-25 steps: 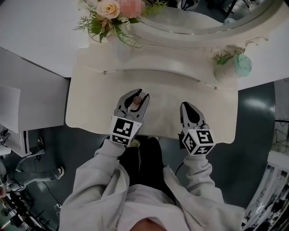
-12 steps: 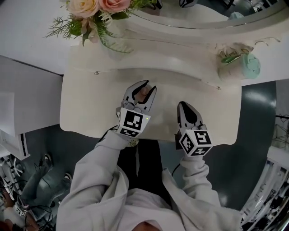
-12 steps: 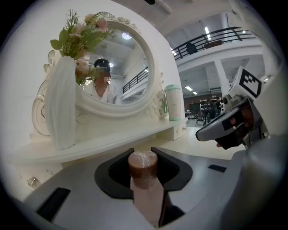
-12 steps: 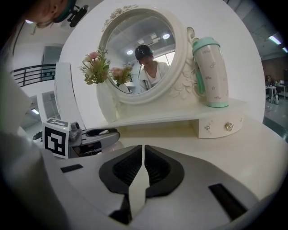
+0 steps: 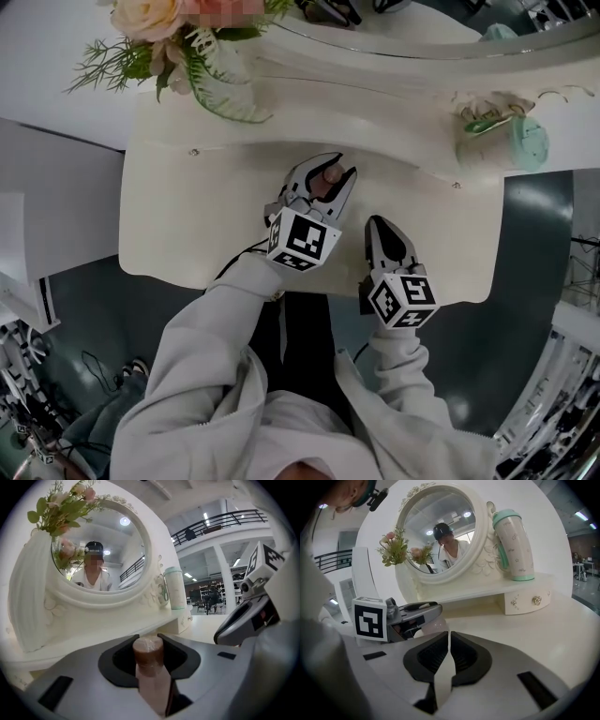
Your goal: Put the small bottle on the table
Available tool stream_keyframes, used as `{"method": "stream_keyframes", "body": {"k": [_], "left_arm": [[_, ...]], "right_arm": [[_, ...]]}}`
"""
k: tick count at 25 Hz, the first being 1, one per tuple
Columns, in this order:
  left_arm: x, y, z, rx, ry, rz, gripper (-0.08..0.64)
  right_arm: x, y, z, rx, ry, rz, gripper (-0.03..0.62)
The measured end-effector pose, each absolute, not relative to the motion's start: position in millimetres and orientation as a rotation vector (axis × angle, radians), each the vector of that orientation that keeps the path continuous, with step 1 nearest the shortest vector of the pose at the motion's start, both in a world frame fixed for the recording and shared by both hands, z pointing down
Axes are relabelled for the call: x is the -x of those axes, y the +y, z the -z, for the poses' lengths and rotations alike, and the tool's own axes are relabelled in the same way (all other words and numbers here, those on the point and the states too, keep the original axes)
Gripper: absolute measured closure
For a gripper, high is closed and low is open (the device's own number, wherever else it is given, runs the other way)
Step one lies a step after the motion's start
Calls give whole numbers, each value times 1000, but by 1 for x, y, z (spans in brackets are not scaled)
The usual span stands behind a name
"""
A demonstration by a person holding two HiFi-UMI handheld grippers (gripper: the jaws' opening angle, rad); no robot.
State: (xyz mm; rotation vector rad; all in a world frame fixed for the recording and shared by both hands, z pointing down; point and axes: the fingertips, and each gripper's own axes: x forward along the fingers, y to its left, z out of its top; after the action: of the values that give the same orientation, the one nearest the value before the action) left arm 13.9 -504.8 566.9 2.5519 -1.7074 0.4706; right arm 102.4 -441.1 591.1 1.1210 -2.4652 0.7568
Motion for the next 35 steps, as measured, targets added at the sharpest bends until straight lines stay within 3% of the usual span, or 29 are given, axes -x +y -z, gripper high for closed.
{"method": "stream_keyframes", "body": {"k": [21, 24, 35], "left_arm": [[-35, -525, -571, -2544, -1746, -499, 420], [-48, -519, -574, -2553, -1661, -501, 242], [-35, -482, -557, -2416, -1623, -366, 233]], "right_arm": [[-122, -422, -589, -1116, -2455, -785, 552], [-126, -414, -579, -1114, -2473, -760, 552], [-141, -379, -547, -1176, -2528, -759, 552]]}}
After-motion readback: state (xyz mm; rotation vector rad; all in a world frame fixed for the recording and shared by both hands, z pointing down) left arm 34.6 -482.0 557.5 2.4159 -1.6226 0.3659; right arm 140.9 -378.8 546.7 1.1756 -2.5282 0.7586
